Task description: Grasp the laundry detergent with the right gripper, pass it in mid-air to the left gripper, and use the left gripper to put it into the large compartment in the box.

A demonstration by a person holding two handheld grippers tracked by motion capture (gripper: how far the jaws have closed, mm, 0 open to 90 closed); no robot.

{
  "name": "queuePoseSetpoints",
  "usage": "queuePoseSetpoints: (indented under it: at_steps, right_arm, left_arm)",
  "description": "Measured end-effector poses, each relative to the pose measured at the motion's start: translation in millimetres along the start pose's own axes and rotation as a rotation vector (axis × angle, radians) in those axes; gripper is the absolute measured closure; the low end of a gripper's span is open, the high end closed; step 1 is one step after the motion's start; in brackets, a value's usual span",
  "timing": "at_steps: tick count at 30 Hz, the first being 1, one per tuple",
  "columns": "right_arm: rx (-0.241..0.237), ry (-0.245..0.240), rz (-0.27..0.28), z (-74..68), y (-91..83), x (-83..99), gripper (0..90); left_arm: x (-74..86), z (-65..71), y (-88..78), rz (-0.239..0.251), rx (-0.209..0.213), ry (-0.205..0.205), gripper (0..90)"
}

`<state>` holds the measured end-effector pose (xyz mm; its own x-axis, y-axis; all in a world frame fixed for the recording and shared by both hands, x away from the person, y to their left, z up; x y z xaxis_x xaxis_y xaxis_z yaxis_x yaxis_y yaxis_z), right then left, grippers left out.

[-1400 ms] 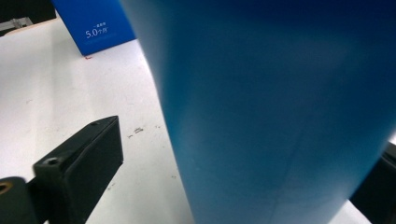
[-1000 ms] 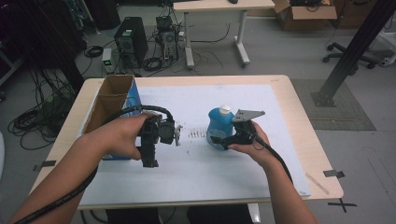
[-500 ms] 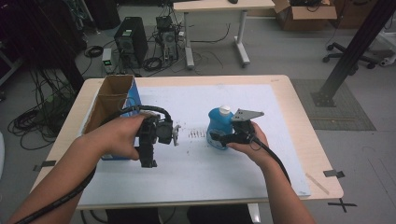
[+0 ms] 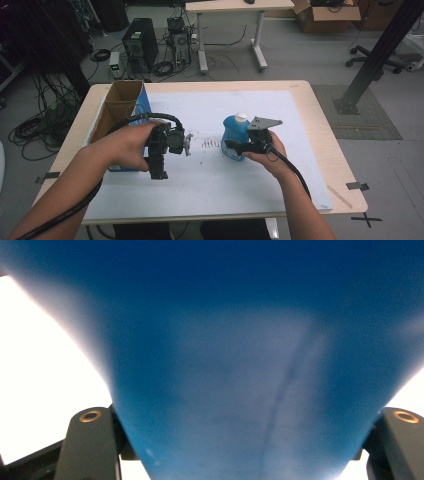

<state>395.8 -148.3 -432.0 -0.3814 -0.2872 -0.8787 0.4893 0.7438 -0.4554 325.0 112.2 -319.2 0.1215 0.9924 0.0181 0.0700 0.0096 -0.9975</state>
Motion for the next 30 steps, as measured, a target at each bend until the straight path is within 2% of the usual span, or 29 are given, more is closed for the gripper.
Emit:
queuePoseSetpoints:
  at_steps: [1,4,5,8,19,21,22,25,26,28,30]
  right_arm:
    - [0.004,-0.013,0.006,-0.5,-0.2,0.2,36.1]
    - [0.005,-0.016,0.013,-1.2,-0.2,0.5,39.0]
    - [0.005,-0.027,0.013,-1.5,0.5,1.4,42.7]
    - [0.013,-0.040,0.019,-2.4,0.3,1.8,43.8]
    - [0.043,-0.037,0.022,-6.1,-1.3,-0.1,46.4]
    - [0.009,-0.024,0.053,-6.8,-8.3,-6.9,46.3]
    - [0.009,-0.024,0.053,-6.8,-8.3,-6.9,46.3]
    - [-0.013,-0.074,0.065,-13.0,-25.0,-24.6,46.3]
    - [-0.013,-0.074,0.065,-13.0,-25.0,-24.6,46.3]
    - [-0.037,-0.111,0.063,-17.3,-37.7,-36.8,46.3]
    - [-0.054,-0.128,0.060,-19.2,-44.5,-42.2,46.3]
  left_arm:
    - [0.1,0.3,0.0,0.004,-0.002,-0.001,0.1]
    - [0.3,0.2,0.3,0.006,-0.004,0.000,0.2]
    - [0.4,0.4,0.7,0.004,-0.002,-0.003,0.1]
    - [-0.4,0.5,1.4,0.004,-0.002,0.000,0.1]
    - [-5.4,-2.4,-3.1,0.008,-0.005,0.003,0.1]
    - [-6.0,-4.7,-5.7,0.004,-0.007,0.001,0.2]
    - [-6.0,-4.7,-5.7,0.004,-0.007,0.001,0.2]
    - [-7.5,-8.7,-15.7,-0.001,-0.026,0.001,0.1]
    - [-7.5,-8.7,-15.7,-0.001,-0.026,0.001,0.2]
    - [-8.3,-10.9,-23.6,0.001,-0.040,0.001,0.2]
    - [-8.9,-12.7,-29.0,0.003,-0.048,0.004,0.2]
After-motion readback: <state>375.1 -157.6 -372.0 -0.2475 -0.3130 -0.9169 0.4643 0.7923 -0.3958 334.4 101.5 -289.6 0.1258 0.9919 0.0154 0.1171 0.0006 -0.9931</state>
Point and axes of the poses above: each handheld gripper's, and its own axes: y roughly forward along the jaws, x roughly out of its underside, z roughly to its right, the point moved 2 cm from there along y, roughly forward along the jaws, and after that the axes turned 5 degrees about y, right-handed, at the moved point
